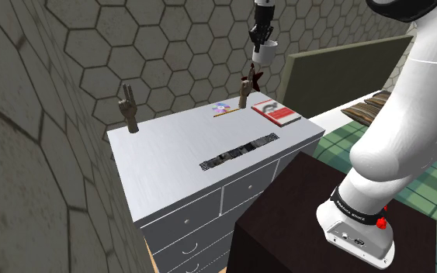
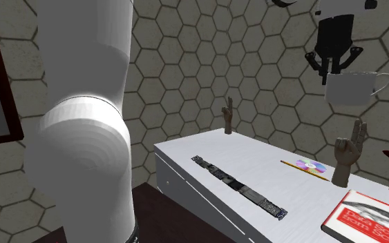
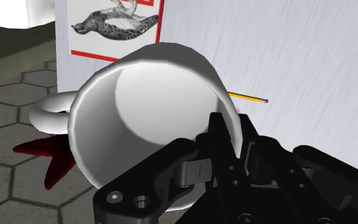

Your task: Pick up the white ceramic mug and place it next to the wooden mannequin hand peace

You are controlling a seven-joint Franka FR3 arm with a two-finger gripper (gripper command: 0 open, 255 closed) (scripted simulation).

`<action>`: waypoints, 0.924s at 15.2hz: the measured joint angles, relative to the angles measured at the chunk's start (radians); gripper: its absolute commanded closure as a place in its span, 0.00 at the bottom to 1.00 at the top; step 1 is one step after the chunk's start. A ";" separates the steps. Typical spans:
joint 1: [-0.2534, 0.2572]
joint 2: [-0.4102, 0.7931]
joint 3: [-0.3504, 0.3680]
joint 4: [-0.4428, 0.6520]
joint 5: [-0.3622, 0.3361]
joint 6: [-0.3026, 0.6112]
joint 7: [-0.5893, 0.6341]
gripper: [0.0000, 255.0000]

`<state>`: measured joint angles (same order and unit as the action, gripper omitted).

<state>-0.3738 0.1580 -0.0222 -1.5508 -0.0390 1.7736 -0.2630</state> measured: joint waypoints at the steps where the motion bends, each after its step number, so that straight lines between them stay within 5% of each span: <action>1: -0.001 -0.001 -0.001 -0.013 0.000 0.012 -0.001 1.00; 14: -0.002 0.007 -0.002 -0.179 -0.001 0.185 0.003 1.00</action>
<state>-0.3761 0.1646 -0.0238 -1.7295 -0.0405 1.9586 -0.2596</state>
